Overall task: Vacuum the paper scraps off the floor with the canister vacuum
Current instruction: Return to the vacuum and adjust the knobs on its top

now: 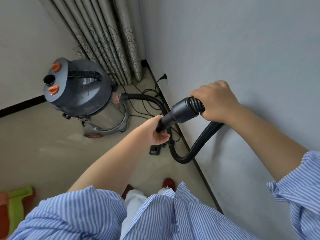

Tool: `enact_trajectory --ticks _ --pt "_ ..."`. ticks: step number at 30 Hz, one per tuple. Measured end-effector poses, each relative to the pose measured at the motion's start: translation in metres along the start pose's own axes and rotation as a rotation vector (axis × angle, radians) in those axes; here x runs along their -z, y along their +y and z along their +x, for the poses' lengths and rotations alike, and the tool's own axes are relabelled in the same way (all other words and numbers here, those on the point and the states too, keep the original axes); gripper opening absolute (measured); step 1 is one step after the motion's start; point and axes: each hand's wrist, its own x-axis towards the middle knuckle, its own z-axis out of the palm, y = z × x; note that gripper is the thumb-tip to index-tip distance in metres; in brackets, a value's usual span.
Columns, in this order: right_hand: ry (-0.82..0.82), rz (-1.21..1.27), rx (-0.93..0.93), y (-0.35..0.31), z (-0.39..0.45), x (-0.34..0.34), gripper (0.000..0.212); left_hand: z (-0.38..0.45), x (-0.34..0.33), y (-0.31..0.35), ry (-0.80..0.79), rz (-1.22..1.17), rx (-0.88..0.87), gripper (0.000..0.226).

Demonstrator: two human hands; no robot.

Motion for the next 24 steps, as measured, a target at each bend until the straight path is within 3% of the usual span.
enact_trajectory --ticks 3,6,9,13,17,21,24 --pt "0.118 0.036 0.028 0.003 -0.003 -0.013 0.036 -0.004 -0.004 0.003 0.156 0.340 -0.132 0.027" --pt "0.127 0.061 0.031 0.003 -0.005 -0.017 0.036 -0.017 -0.004 0.002 0.213 0.955 -0.488 0.022" --pt "0.192 0.011 0.207 -0.002 -0.002 -0.013 0.043 -0.023 0.008 -0.007 0.238 1.339 -0.720 0.042" --pt "0.299 -0.085 0.457 -0.019 0.017 -0.005 0.046 -0.032 0.025 -0.012 0.264 1.345 -0.726 0.031" --pt "0.376 -0.215 0.553 -0.028 0.046 0.007 0.049 -0.041 0.030 -0.005 0.375 1.196 -0.739 0.042" --pt "0.344 -0.193 0.451 -0.023 0.058 0.009 0.055 -0.040 0.019 0.002 0.403 1.078 -0.772 0.046" --pt "0.301 -0.146 0.348 -0.006 0.050 0.001 0.077 -0.032 0.005 -0.004 0.351 1.046 -0.790 0.044"
